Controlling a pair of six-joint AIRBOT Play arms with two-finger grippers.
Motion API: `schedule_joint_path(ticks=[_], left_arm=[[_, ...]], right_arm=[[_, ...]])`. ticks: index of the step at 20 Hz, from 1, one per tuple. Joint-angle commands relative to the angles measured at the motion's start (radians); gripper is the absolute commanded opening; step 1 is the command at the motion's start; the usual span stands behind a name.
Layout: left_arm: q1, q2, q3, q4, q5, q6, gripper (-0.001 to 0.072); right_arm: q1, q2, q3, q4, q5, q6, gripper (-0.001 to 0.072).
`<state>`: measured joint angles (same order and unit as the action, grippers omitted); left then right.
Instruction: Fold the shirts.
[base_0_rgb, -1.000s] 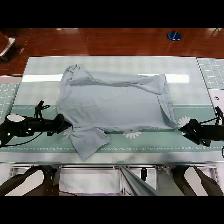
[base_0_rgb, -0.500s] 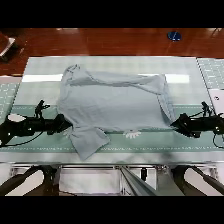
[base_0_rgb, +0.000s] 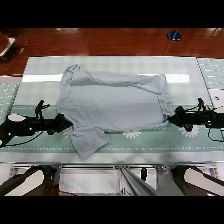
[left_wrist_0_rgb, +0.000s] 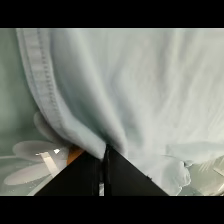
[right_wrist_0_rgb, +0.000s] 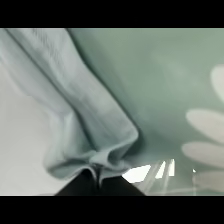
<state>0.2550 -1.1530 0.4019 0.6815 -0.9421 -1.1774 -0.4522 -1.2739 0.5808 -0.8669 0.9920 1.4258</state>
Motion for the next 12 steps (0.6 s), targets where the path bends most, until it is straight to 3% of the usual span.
schedule_joint_path(ticks=[1,6,9,12], left_arm=[[0.000,0.005,0.010,-0.117,-0.010,0.051,0.0020],[0.000,0.080,0.293,-0.232,-0.087,0.051,0.0019],[0.000,0.137,0.636,-0.309,-0.087,0.043,0.0019],[0.002,0.153,1.007,-0.276,-0.099,0.023,0.0019]], right_arm=[[0.001,-0.014,0.013,0.170,0.002,-0.139,0.0023],[0.001,0.071,0.324,0.201,0.169,-0.171,0.0023],[0.001,0.147,0.655,0.204,0.220,-0.126,0.0023],[0.000,0.225,0.948,0.199,0.246,-0.101,0.0022]])
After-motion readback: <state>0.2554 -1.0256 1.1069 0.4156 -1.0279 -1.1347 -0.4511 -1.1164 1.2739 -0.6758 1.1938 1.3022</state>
